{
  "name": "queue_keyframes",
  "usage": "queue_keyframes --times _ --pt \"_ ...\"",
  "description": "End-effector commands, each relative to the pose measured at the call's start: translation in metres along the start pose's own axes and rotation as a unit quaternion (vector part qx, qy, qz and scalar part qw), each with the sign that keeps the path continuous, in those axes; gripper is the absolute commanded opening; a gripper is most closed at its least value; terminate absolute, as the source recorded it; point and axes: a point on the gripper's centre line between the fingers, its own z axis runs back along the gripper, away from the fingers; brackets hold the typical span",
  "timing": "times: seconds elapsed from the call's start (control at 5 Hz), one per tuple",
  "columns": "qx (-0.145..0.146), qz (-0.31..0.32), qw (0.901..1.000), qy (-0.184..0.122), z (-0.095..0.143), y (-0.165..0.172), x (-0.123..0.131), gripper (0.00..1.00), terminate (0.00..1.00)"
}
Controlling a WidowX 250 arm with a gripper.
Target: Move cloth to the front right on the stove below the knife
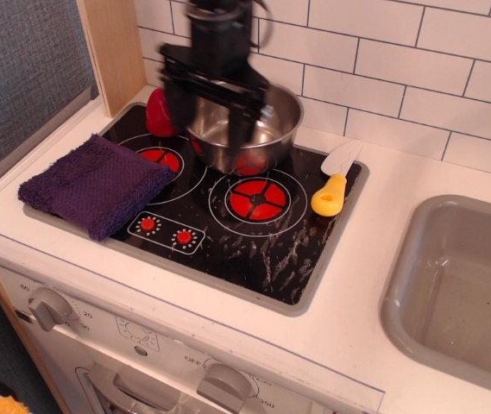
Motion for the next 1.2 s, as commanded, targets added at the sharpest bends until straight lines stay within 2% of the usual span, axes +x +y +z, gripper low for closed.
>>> queue_keyframes --times 0.0,0.2,0.4,0.6,0.8,1.0 --pt "0.032 0.016 0.9983 -0.046 -0.01 0.065 -0.02 1.0 0.0" --pt "0.023 0.039 0.9972 -0.06 -0.04 0.096 -0.021 1.0 0.0" --pt "0.02 0.017 0.9984 -0.05 -0.063 0.108 -0.018 1.0 0.0" --pt "0.016 -0.013 0.9994 -0.029 -0.071 0.111 -0.022 1.0 0.0" --pt "0.008 -0.005 1.0 0.0 -0.081 0.096 -0.027 1.0 0.0" --pt "0.0 0.034 0.9991 0.025 -0.082 0.065 -0.033 1.0 0.0"
